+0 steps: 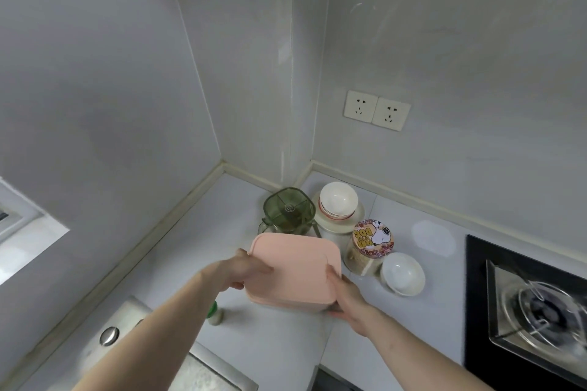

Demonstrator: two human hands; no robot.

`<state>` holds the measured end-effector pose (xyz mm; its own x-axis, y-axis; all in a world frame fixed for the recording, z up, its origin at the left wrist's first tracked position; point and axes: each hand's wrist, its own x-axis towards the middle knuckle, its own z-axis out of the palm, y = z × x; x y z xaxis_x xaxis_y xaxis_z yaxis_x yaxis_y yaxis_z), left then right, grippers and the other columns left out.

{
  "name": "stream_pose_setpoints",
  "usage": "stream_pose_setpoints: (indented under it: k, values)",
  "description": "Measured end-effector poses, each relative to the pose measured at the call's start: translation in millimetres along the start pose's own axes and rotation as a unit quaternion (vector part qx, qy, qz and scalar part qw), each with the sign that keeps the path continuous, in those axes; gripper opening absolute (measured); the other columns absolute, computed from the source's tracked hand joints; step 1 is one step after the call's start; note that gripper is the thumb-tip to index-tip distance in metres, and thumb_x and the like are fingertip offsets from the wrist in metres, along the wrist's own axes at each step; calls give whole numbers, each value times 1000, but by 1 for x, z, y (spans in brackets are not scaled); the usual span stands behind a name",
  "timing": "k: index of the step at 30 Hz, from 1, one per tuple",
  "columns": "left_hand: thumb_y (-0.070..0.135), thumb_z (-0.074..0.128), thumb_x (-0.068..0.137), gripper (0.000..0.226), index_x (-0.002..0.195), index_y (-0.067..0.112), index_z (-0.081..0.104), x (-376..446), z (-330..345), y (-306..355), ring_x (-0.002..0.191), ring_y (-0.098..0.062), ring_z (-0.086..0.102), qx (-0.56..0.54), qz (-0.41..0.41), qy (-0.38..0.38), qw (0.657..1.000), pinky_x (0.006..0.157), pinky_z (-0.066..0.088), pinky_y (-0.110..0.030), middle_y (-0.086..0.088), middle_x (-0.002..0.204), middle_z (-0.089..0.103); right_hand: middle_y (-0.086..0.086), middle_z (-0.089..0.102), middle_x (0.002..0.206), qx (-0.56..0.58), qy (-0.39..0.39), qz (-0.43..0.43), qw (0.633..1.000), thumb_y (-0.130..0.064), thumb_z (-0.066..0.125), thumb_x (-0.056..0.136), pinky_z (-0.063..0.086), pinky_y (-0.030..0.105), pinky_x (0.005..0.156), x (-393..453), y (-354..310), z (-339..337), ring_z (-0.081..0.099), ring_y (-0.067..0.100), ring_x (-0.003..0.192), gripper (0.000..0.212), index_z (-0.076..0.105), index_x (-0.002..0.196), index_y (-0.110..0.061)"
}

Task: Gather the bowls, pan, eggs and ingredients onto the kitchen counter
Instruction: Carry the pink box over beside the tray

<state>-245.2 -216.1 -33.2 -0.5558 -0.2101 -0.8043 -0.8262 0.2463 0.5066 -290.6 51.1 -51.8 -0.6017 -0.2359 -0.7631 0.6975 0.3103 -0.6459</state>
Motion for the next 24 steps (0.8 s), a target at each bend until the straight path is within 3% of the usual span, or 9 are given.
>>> stream_pose_setpoints:
  k: [5,8,14,17,19,24]
  values:
    - [75,73,50,114,144,20,36,-11,26,-4,119,-21,56,44,-18,-3,999,105,48,-38,1,138,49,1,72,113,-37,13,-1,999,-55,45,102,54,48,99,-3,20,-23,68,26,107,41,58,125,-24]
    - [77,68,63,101,140,17,44,-22,45,-20,113,-19,58,18,-13,-8,1000,100,49,-33,2,131,55,1,72,113,-48,4,16,999,-56,45,101,53,48,101,-17,35,-39,67,26,105,39,56,124,-26]
    - [83,69,53,103,131,17,57,-28,83,-62,107,-17,66,-90,5,21,996,89,56,-34,2,122,67,4,67,117,-17,-16,53,998,-59,50,97,51,48,102,-30,53,-51,63,26,105,41,56,123,-28]
    - [74,84,46,104,127,13,60,-36,96,-67,101,-17,71,-200,34,41,978,82,56,-31,0,114,74,10,69,117,6,-18,55,998,-62,53,93,50,47,98,-26,51,-46,63,31,107,51,57,128,-25]
    - [57,85,54,88,122,9,58,-45,101,-62,101,-20,71,-247,42,39,967,82,55,-31,-3,112,73,11,71,116,11,-18,44,999,-61,51,94,49,47,99,-22,53,-42,64,32,108,52,57,131,-25]
    - [52,81,60,83,127,12,50,-61,104,-64,105,-19,68,-233,35,23,972,87,56,-32,-3,119,68,3,71,120,-22,-45,46,998,-67,43,97,47,44,103,-38,70,-46,65,26,110,54,54,134,-28]
